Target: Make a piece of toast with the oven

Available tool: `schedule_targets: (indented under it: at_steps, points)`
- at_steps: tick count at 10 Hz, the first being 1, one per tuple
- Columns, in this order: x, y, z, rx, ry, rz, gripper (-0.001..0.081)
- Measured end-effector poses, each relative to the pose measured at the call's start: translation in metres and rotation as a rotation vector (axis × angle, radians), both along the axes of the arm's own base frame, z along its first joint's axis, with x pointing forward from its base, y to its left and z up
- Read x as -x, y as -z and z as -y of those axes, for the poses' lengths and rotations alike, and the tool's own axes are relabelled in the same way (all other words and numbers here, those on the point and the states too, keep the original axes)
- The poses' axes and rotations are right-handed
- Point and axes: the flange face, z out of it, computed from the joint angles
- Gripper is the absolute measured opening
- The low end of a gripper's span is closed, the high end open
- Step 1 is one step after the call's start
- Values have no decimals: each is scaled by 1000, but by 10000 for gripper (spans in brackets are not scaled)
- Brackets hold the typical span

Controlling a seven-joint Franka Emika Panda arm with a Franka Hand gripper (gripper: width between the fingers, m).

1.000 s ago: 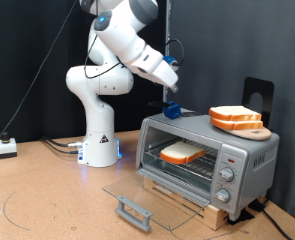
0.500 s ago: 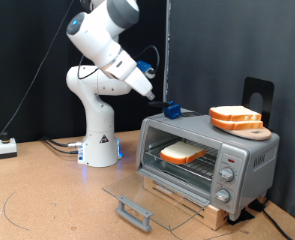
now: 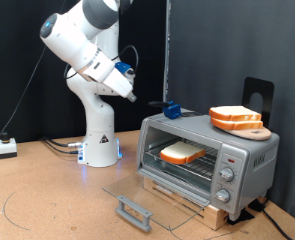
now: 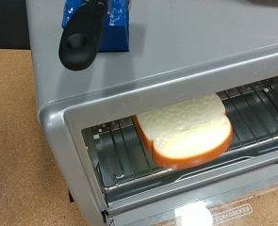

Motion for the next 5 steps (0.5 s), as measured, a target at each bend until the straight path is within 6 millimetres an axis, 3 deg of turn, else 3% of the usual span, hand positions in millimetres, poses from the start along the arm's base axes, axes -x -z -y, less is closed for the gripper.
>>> schedule_targets:
  at_steps: [2,5]
  points:
    - [-2,4,-2,26,62,-38,810]
    - [-25,17,-2,61,409,-193,810]
